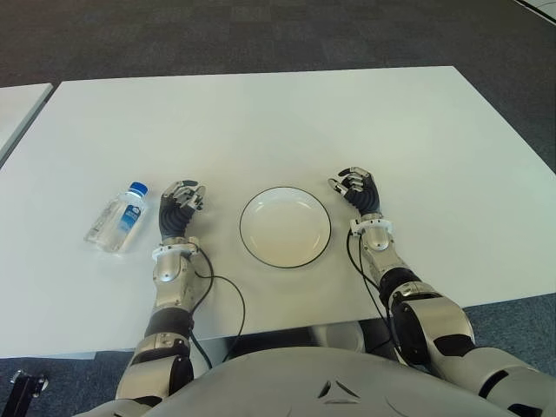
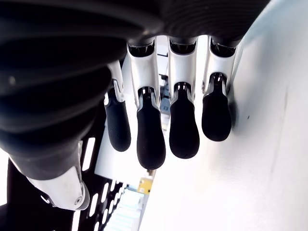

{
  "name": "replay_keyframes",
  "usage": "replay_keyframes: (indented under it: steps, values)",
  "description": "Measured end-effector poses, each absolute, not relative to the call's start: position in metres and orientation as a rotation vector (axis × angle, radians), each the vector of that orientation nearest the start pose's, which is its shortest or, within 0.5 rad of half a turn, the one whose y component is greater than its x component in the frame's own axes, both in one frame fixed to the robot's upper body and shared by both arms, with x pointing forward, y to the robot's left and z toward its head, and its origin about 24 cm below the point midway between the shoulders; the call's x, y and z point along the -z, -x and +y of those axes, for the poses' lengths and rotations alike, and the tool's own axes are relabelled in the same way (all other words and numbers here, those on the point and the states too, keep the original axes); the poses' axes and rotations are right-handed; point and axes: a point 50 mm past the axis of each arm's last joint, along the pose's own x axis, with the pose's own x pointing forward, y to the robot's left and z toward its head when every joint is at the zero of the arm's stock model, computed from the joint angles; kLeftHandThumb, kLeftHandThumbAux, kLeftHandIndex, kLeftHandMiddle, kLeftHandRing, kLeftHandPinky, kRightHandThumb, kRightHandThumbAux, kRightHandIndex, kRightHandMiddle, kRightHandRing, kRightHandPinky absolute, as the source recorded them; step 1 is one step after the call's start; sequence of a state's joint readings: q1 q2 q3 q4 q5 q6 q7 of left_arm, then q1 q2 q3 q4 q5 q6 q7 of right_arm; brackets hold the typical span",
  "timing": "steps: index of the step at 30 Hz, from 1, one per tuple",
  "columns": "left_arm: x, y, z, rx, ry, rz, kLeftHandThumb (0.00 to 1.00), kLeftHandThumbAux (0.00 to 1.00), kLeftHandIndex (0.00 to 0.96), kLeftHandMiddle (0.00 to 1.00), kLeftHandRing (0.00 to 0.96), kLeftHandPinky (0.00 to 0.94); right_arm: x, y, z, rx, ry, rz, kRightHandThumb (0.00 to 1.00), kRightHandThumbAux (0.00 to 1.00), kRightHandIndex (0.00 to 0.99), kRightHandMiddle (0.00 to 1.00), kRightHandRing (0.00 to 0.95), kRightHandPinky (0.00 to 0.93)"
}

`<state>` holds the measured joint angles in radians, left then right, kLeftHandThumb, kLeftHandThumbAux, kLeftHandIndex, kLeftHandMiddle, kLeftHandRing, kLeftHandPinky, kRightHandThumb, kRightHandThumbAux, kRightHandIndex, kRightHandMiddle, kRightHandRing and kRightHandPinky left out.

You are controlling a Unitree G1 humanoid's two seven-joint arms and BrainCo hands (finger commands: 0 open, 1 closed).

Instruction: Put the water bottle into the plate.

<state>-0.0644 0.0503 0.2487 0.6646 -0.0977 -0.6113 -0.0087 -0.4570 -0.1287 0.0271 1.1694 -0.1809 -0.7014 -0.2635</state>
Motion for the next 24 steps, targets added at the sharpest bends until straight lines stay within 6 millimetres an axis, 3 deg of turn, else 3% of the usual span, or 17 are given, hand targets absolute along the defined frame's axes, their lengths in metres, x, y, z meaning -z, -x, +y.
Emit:
replay_keyframes:
  steps: [12, 24]
  values:
    - [-0.009, -0.211, 0.191, -0.345, -0.278, -0.213, 0.704, 0.716, 0.434, 0.701, 0.678, 0.659, 0.020, -0.297, -0.163, 0.050, 0.294, -0.015, 0.707, 0.726, 0.434, 0.696, 0.706, 0.712]
    - [-0.009, -0.210, 0.188, -0.560, -0.724, -0.234, 0.705, 0.718, 0.433, 0.706, 0.701, 0.688, 0.020, -0.297, -0.162, 0.044, 0.296, -0.018, 0.708, 0.726, 0.434, 0.698, 0.705, 0.708]
